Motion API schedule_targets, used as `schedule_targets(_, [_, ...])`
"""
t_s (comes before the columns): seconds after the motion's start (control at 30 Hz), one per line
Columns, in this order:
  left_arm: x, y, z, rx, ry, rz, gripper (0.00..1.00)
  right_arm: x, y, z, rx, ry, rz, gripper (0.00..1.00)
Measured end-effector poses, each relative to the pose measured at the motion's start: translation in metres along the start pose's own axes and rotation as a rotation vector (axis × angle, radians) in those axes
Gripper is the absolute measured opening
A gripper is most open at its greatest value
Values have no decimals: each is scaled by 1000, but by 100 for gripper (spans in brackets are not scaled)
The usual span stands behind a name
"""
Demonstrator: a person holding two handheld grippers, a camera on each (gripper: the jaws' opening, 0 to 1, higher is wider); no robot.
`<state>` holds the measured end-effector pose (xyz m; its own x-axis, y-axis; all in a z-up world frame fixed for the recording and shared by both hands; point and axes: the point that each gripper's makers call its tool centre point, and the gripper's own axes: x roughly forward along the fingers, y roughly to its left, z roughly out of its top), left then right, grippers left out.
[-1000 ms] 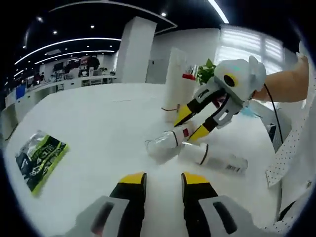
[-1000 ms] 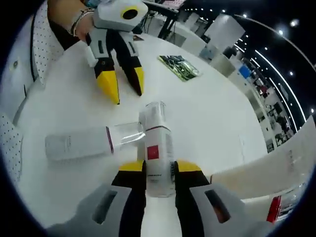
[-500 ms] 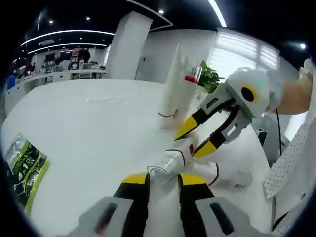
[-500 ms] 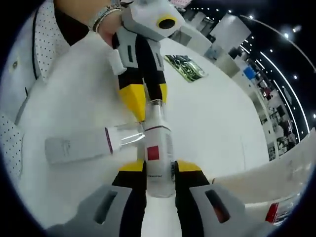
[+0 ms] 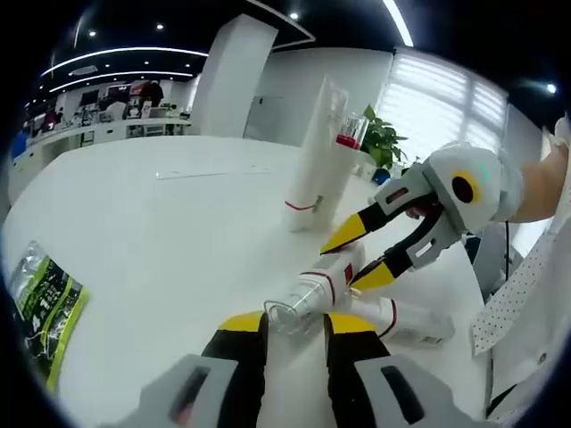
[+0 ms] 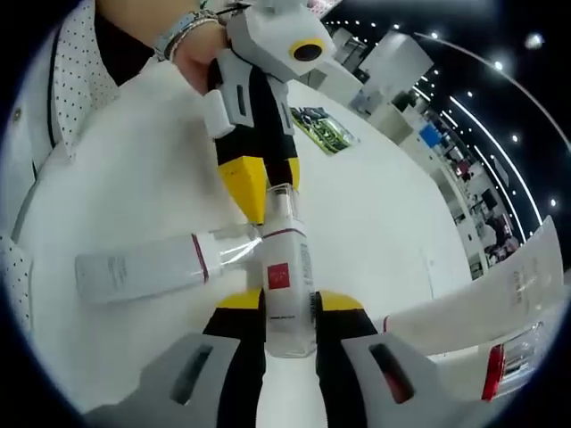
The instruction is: Arrange the skincare products in the storage area until every visible bottle or jar stands upright without overlapping.
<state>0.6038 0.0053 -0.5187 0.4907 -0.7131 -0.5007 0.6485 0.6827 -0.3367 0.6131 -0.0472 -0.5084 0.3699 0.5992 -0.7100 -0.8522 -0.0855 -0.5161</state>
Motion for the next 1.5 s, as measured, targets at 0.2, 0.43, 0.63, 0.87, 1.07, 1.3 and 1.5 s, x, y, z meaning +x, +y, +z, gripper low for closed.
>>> schedule_targets(0.2, [2, -5, 1, 34, 9, -45, 28, 1, 1, 5, -111, 17, 14, 18])
schedule_targets(0.43, [-1, -11, -1, -68, 32, -67, 25, 3, -2, 2, -56, 5, -1, 18])
schedule_targets(0.63, [-5, -16, 5, -42, 24, -6, 23, 4, -7, 2, 12, 9, -87, 19])
schedule_targets(0.87, [-20, -27, 34, -79, -81, 16, 21, 1, -18, 0, 228, -14, -168, 20])
schedule_targets(1.07, [-27, -34, 60, -41, -141, 37, 20, -2, -23, 5, 358, -76, -184, 19])
schedule_targets(1.3, [-21, -50, 76, 50, -135, 46, 19, -8, -26, -2, 456, -107, -220, 19])
schedule_targets(1.5, [-7, -65, 92, 113, -117, 49, 19, -11, -27, -8, 513, -110, -263, 19])
